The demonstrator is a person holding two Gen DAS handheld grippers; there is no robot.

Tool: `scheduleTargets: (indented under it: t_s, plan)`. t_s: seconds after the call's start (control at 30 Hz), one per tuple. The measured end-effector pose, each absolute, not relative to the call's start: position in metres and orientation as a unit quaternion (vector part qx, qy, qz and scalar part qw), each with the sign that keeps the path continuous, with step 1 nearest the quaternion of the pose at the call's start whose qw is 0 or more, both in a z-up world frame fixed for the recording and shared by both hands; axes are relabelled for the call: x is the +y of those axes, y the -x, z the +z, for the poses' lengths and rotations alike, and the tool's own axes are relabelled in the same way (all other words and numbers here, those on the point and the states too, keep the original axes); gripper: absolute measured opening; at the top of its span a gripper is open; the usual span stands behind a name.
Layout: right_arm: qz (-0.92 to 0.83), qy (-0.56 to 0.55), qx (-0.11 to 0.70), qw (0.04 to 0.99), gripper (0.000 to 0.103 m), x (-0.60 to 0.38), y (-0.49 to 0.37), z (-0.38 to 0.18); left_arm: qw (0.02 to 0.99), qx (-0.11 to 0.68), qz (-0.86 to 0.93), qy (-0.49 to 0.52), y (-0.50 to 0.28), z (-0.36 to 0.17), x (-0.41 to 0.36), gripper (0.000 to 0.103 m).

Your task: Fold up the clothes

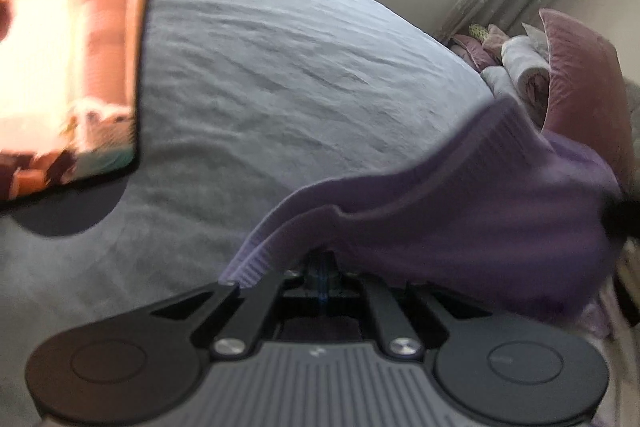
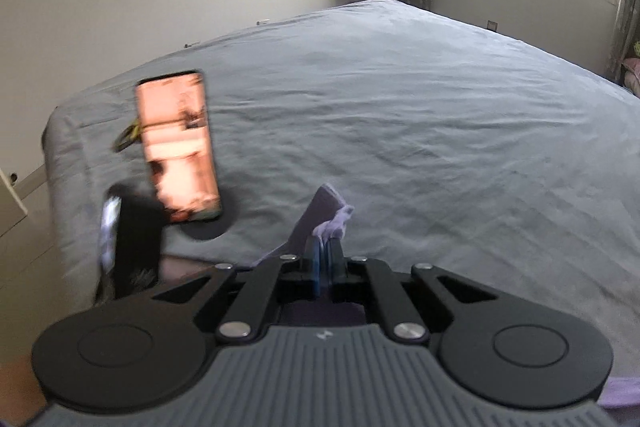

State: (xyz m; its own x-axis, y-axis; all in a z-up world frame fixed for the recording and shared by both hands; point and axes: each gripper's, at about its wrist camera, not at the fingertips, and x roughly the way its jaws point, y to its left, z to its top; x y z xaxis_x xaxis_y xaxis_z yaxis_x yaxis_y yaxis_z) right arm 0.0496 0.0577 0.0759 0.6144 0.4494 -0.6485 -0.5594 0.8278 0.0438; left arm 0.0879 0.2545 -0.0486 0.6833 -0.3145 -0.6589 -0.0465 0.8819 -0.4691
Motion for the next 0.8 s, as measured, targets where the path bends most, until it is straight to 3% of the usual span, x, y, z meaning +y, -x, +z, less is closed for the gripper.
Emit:
scheduleTargets:
  t_s: [0.5,0.6,0.73,0.8]
  plan:
    - [0.280,0.093,0.390,0.872,0.007,0.090,-0.001,-0.020,0.815,0.403,-0.126,0.397,-0.047,-0.065,0.286,0.005]
    - [0.284,0.081,0.398,0.869,0.013,0.088,-0.006,-0.034,0.796,0.404,-0.149,0.426,-0.042,-0.070,0.291,0.015]
    - [0.294,0.042,0.405,0.865,0.019,0.081,-0.009,-0.036,0.768,0.404,-0.179,0.464,-0.035,-0.076,0.297,0.043]
    - [0.306,0.020,0.409,0.860,0.047,0.073,-0.008,-0.030,0.753,0.404,-0.194,0.482,-0.032,-0.079,0.300,0.054]
